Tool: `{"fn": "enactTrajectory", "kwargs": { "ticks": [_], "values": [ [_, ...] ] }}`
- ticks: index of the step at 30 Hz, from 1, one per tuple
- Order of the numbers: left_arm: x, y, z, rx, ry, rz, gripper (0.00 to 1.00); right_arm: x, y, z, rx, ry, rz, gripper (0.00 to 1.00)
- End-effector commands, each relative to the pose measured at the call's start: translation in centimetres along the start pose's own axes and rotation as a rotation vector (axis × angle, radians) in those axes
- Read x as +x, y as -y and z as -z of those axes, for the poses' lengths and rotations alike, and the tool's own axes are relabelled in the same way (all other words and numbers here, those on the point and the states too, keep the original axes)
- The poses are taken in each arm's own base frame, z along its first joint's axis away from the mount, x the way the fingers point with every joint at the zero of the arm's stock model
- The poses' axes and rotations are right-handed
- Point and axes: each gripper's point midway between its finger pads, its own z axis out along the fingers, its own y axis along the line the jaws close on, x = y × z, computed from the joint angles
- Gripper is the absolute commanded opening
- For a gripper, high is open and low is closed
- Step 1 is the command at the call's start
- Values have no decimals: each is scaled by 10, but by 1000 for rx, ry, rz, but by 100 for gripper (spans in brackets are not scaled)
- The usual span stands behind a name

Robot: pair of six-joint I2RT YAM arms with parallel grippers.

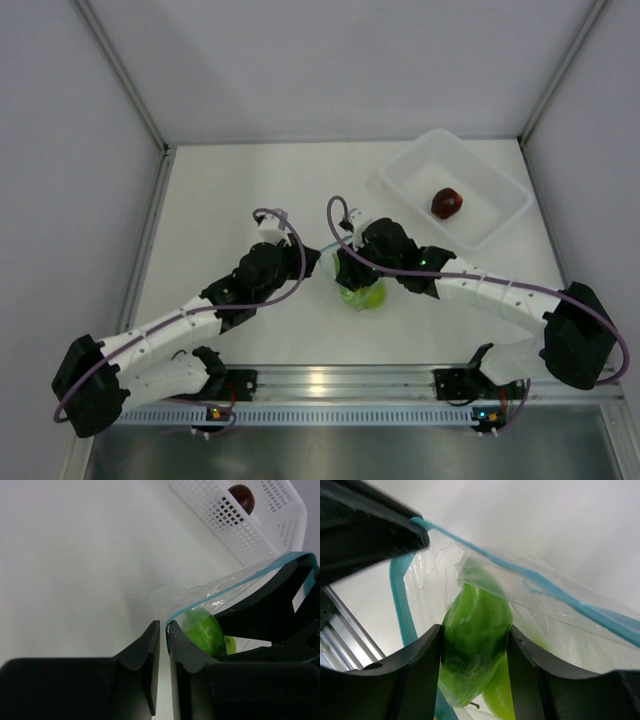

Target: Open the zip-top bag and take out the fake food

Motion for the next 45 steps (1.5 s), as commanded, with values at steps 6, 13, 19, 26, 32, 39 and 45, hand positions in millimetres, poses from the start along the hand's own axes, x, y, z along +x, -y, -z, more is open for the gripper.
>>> {"fn": "enactTrajectory", "kwargs": {
  "ticks": [6, 13, 19, 26, 32, 39, 45],
  "values": [
    [-46, 5, 2, 82, 184, -155, 39, 25, -11, 23, -53, -137, 7, 0],
    [-37, 37, 5, 270, 151, -195, 47, 22, -13, 24, -63, -123, 3, 0],
    [-18, 63, 20, 468, 88, -241, 55, 24, -5, 20, -45, -140, 7, 0],
    [8, 58, 10, 480, 6, -289, 59, 12, -8, 23, -54, -113, 11, 0],
    [27, 49, 1, 439, -28, -329, 66, 7, -6, 27, -49, -107, 14, 0],
    [36, 45, -16, 369, -56, -359, 59, 4, -12, 31, -78, -96, 15, 0],
    [29, 52, -26, 290, -16, -387, 38, 9, -11, 29, -80, -114, 17, 0]
  ]
}}
